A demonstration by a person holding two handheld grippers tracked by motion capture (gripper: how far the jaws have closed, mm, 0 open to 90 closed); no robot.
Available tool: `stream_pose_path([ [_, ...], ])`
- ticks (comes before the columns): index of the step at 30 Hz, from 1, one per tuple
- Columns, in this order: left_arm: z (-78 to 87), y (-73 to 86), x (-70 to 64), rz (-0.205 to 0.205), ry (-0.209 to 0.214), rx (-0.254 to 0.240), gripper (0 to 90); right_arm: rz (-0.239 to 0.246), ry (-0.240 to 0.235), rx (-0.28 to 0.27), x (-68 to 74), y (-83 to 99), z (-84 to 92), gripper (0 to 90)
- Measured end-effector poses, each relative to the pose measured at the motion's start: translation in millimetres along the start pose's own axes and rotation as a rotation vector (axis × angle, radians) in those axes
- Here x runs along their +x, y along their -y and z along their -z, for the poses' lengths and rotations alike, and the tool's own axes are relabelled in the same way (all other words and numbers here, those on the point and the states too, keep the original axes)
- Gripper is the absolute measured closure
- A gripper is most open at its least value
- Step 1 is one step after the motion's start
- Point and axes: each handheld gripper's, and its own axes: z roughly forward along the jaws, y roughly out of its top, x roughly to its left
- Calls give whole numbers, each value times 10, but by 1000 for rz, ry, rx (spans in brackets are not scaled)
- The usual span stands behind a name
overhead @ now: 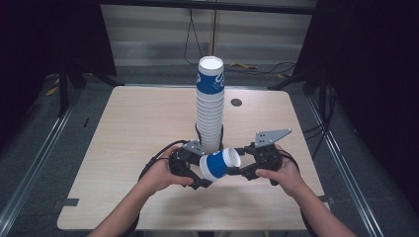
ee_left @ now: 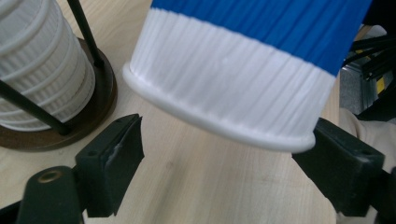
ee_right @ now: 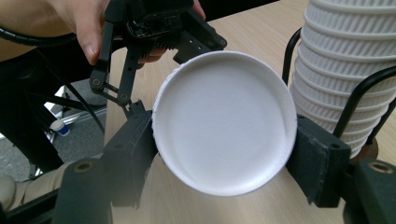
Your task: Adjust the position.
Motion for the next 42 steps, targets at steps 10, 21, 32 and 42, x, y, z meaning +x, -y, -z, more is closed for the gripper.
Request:
stream_pose_path([
  [10,-12,-28,-8,-13,-10,0,151,-3,-5,0,4,29,13,288],
  [21,34,-18,10,-35,-38,5,93,0,-16,11,7,28,-13,288],
  [32,53,-38,19,-64,-38,2,87,-16,-28,13,-15,41,-47,289],
  [42,84,-64,14,-93,-26,-13,128,-20,-37,6,-28,40,-65,289],
])
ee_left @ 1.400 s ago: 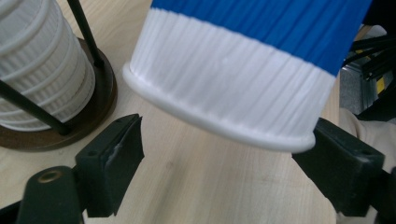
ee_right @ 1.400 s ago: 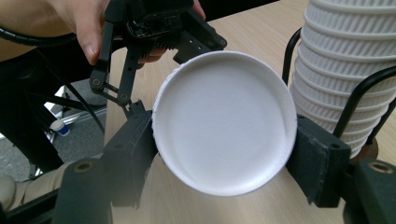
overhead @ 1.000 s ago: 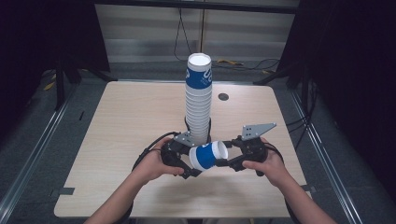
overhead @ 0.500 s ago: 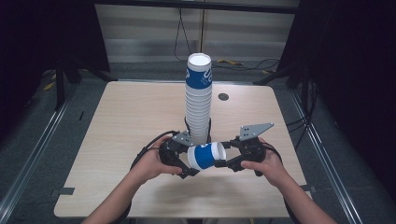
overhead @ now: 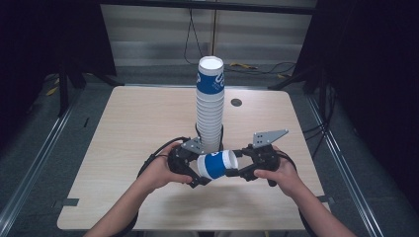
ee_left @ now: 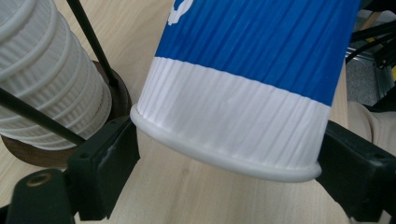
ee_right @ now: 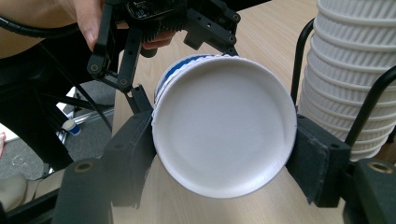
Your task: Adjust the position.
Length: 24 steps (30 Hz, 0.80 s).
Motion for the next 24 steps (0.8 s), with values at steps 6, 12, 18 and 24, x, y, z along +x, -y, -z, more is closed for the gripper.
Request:
stream_pose_path([
  [6,4,-31,-5,-25,-4,-4,110,-3,-5,1,-1,-7,0,289],
  [12,20,-46,-3,-38,2,-10,146,-5,-2,-2,-8,-9,0,289],
  [18,40,-60,-8,-61,-5,-6,158,-11,-9,-1,-15,-2,2,290],
  [24,68,-67,-16,-58,-1,10,176,-15,-14,-1,-10,3,-11,291],
])
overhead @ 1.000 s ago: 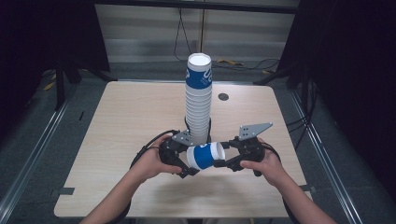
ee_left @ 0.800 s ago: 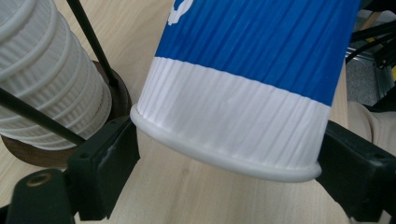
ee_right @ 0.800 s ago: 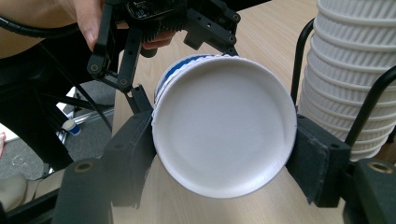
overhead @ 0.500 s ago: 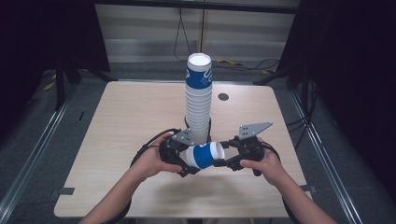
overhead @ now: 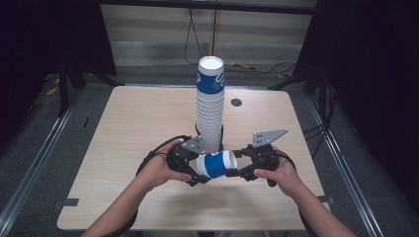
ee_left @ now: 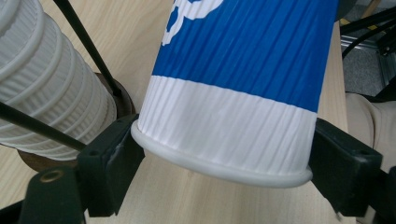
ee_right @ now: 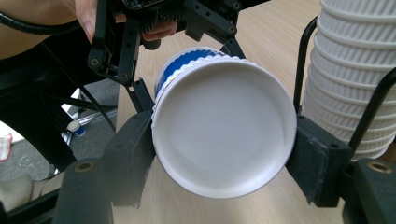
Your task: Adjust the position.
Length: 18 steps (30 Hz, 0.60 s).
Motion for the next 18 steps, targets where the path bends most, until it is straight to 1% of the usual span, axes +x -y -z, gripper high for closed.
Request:
stream_pose_path([
  [2,15,-5,0,-3,-2,6,184,-4,-4,-3,-1,4,-6,291],
  [3,31,-9,8,-5,3,8,191,-7,-5,-13,-3,9,-8,291],
  [4,31,-9,8,-5,3,8,193,-7,-5,-13,-3,9,-8,291],
  [5,43,-10,6,-3,-1,10,196,-13,-9,-25,-7,18,-16,291],
  [6,50,-12,8,-9,-1,13,196,-13,-9,-25,-7,18,-16,291],
  [7,62,-14,11,-11,2,23,198,-18,-13,-31,-7,24,-25,290],
  [8,63,-12,5,-2,2,20,198,-18,-13,-31,-7,24,-25,290],
  [9,76,-17,6,-14,2,32,202,-15,-15,-30,-2,25,-32,290],
  [11,83,-19,1,-8,-6,29,202,-15,-16,-30,-2,25,-34,289],
  [13,98,-26,3,-6,1,34,208,-3,-15,-32,7,19,-37,289],
  [18,115,-32,10,-13,9,49,212,3,-11,-23,16,19,-44,286],
])
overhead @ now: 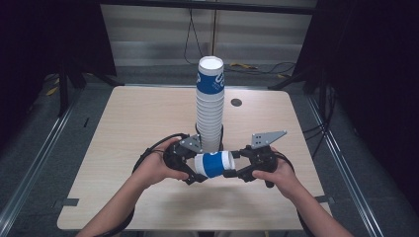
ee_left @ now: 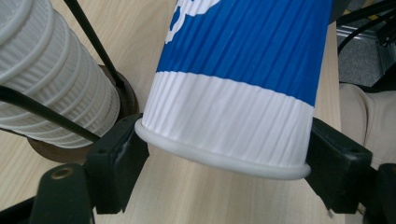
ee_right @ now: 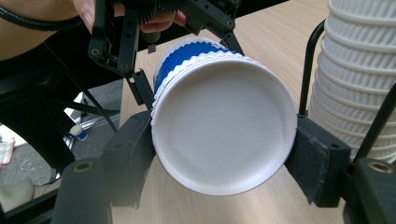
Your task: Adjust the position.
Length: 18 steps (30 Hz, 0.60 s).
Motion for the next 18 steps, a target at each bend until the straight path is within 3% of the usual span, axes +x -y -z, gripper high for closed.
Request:
stream_pose_path([
  [12,-2,4,8,11,16,-5,220,-6,2,10,-3,32,-15,272],
  [18,9,1,5,18,19,1,220,-3,15,12,-7,43,-20,220],
])
